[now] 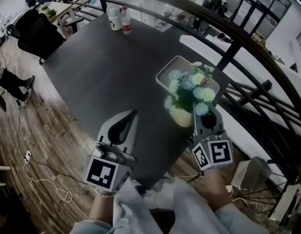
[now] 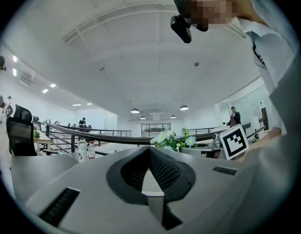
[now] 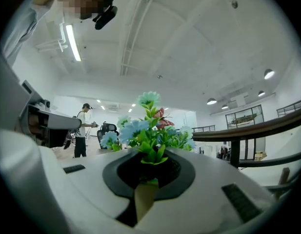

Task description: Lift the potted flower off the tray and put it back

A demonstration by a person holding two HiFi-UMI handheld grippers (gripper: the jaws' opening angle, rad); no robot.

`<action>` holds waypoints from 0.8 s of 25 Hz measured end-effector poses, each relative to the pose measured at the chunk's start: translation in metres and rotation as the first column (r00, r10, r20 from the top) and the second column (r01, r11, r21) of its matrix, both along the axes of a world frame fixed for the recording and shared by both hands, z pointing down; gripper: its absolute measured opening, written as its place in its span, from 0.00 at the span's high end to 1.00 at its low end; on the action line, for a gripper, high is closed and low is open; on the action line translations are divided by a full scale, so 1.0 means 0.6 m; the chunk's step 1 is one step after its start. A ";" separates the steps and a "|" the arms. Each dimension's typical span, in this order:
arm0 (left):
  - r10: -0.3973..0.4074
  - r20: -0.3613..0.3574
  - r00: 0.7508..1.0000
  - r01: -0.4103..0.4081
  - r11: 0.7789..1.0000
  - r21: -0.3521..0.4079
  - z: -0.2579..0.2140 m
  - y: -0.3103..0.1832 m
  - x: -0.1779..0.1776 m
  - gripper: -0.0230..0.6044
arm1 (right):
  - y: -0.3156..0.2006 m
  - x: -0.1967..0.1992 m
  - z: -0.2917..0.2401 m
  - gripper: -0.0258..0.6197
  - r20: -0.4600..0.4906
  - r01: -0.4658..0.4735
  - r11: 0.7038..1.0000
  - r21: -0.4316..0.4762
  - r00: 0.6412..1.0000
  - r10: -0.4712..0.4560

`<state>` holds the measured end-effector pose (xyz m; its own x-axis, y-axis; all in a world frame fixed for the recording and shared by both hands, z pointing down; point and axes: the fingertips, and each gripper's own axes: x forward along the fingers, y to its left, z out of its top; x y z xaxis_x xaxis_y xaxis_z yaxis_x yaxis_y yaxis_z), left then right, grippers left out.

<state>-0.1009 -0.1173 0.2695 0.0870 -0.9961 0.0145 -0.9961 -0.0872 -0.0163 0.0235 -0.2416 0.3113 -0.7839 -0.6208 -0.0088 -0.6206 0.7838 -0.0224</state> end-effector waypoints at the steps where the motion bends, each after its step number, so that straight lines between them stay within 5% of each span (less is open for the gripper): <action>1: -0.007 0.001 1.000 0.007 1.000 -0.004 0.002 -0.005 -0.006 0.97 | -0.010 -0.006 0.005 0.91 -0.001 0.001 1.000 -0.006 1.000 -0.001; 20: -0.087 -0.005 0.996 0.087 0.994 -0.072 0.039 -0.082 -0.017 0.97 | -0.168 -0.077 0.090 0.91 -0.049 0.075 0.997 0.009 0.996 -0.075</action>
